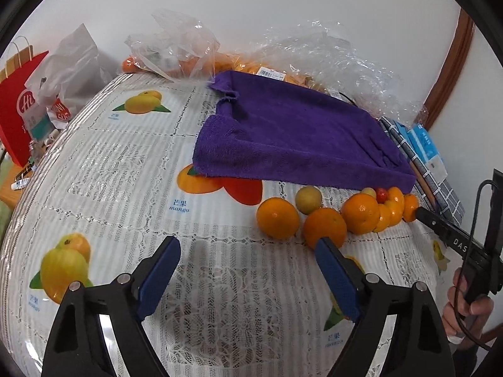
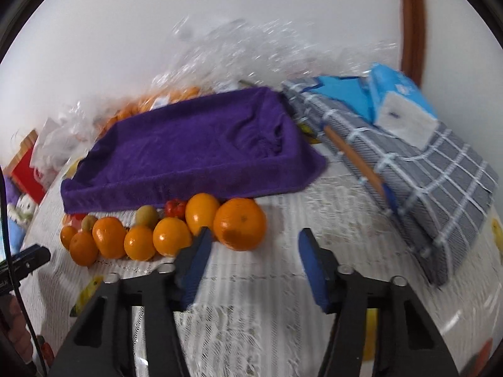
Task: Organize fruits
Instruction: 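Move right tool to a large orange while left tool approaches a small tangerine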
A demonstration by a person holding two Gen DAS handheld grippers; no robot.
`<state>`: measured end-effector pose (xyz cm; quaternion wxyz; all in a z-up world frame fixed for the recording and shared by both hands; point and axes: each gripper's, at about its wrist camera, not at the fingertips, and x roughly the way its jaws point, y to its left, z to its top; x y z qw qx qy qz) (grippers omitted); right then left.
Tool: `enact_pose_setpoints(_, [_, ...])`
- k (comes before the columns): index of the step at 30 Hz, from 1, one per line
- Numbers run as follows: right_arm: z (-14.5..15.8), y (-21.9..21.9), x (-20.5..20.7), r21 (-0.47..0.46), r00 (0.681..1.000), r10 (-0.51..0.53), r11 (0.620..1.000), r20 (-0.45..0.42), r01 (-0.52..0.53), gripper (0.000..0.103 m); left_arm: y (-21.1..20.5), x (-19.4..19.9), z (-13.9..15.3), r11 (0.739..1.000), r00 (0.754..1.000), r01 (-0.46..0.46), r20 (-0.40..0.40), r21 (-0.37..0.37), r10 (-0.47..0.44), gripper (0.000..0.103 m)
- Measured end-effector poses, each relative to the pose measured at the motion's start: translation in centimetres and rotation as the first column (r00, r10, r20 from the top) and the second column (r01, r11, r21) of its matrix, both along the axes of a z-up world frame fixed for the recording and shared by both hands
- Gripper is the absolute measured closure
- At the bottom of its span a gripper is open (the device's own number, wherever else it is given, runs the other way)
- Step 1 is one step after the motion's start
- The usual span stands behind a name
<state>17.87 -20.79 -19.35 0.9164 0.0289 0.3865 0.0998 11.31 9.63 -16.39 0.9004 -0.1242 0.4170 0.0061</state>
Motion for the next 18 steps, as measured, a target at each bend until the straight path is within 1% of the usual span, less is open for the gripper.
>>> enact_pose_setpoints(4, [-0.8, 0.7, 1.0, -0.026, 1.0, 0.022, 0.999, -0.01, -0.022, 0.053, -0.2, 0.4, -0.2, 1.0, 1.0, 0.009, 0.004, 0.016, -0.009, 0.017])
enact_pose_setpoints(7, [-1.3, 0.6, 1.8, 0.002, 0.999, 0.035, 0.999, -0.035, -0.035, 0.053, -0.3, 0.7, -0.2, 1.0, 1.0, 0.015, 0.005, -0.003, -0.015, 0.018])
enact_pose_setpoints(9, [-1.5, 0.6, 2.4, 0.015, 0.998, 0.048, 0.999, -0.042, -0.048, 0.053, -0.5, 0.9, -0.2, 1.0, 1.0, 0.021, 0.001, 0.001, -0.021, 0.018])
enact_pose_setpoints(10, [-1.6, 0.5, 2.5, 0.02, 0.998, 0.054, 0.998, -0.042, -0.053, 0.054, -0.6, 1.0, -0.1, 1.0, 1.0, 0.026, -0.001, 0.008, -0.026, 0.018])
enact_pose_setpoints(11, [-1.6, 0.5, 2.6, 0.033, 0.997, 0.067, 0.997, -0.04, -0.065, 0.061, -0.7, 1.0, -0.1, 0.999, 1.0, 0.03, -0.001, 0.015, -0.03, 0.018])
enact_pose_setpoints(12, [-1.6, 0.5, 2.7, 0.041, 0.996, 0.075, 0.996, -0.038, -0.074, 0.061, -0.8, 1.0, 0.0, 0.999, 0.999, 0.035, 0.003, 0.022, -0.035, 0.018])
enact_pose_setpoints(13, [-1.5, 0.5, 2.6, 0.035, 0.997, 0.072, 0.997, -0.035, -0.071, 0.061, -0.9, 1.0, 0.0, 0.999, 0.999, 0.035, 0.008, 0.027, -0.035, 0.018])
enact_pose_setpoints(15, [-1.5, 0.4, 2.2, 0.021, 0.997, 0.065, 0.998, -0.029, -0.064, 0.061, -0.9, 0.9, 0.1, 0.999, 0.999, 0.038, 0.019, 0.017, -0.038, 0.02])
enact_pose_setpoints(18, [-1.3, -0.1, 0.9, 0.015, 0.997, 0.068, 0.998, -0.034, -0.068, 0.062, -1.3, 1.0, 0.1, 0.999, 0.999, 0.047, 0.024, 0.008, -0.047, 0.021])
